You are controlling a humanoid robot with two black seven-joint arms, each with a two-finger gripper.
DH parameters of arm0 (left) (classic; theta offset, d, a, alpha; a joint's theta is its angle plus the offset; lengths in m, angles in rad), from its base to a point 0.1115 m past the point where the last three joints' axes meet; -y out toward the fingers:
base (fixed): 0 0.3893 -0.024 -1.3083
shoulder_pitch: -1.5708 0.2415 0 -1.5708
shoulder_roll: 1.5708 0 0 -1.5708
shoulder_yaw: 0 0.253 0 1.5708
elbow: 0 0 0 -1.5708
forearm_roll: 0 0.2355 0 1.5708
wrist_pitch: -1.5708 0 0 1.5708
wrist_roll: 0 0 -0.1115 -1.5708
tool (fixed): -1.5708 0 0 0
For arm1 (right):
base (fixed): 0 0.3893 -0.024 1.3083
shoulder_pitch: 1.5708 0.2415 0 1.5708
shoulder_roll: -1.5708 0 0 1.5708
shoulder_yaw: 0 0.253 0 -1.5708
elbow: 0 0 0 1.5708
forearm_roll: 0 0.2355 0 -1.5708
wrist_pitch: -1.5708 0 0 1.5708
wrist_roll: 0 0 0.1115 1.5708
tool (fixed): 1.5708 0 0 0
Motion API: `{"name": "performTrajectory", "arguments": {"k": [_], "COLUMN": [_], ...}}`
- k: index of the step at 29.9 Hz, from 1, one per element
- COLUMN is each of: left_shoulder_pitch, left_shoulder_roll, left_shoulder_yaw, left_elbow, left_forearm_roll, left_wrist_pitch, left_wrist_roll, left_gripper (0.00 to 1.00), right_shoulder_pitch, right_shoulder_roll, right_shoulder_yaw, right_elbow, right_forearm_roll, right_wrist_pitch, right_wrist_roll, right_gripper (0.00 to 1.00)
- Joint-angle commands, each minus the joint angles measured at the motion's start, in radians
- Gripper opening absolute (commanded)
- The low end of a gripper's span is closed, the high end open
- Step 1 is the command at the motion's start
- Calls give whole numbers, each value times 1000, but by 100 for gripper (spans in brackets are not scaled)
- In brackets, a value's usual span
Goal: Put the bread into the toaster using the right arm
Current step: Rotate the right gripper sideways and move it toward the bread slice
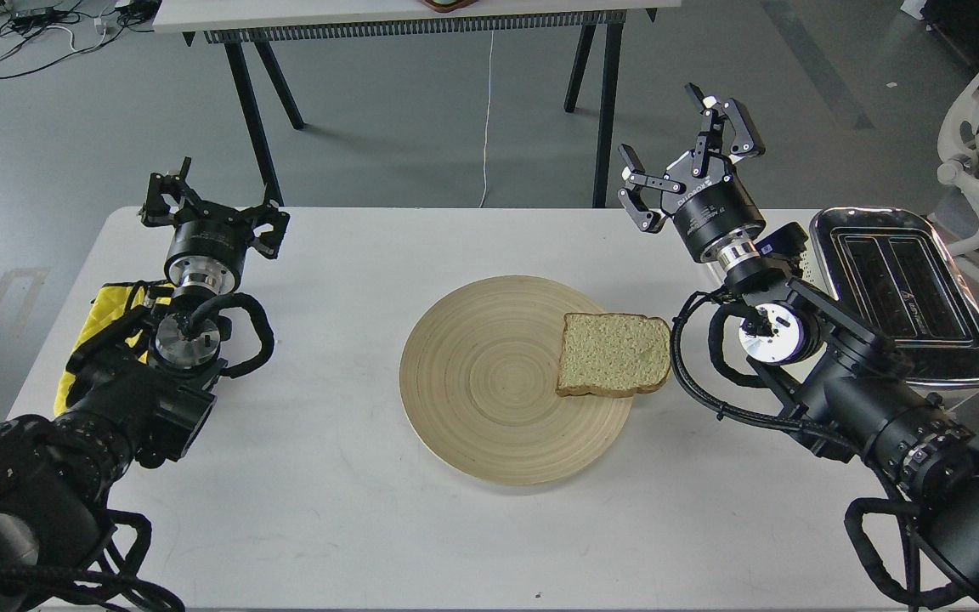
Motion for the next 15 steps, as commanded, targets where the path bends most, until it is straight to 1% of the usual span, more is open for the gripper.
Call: {"name": "performTrajectory", "arguments": {"k": [1,9,15], "left_shoulder_pitch": [0,0,0], "left_shoulder_roll": [0,-2,-2], "left_shoulder_yaw": [0,0,0], "left_elbow": [0,-3,-3], "left_forearm_roll": [1,0,0], "left_wrist_pitch": [0,0,0], "left_wrist_roll": [3,-1,-1], "left_gripper": [100,100,100], "right_shoulder_pitch": [0,20,161], "right_shoulder_roll": [-2,-4,-10], "right_shoulder_yaw": [-3,-23,-254], "right_elbow": [0,0,-9], "right_forearm_roll": [0,-18,-234], "right_wrist_pitch": [0,0,0], "right_wrist_roll": [0,0,0], "right_gripper": [99,99,99]}}
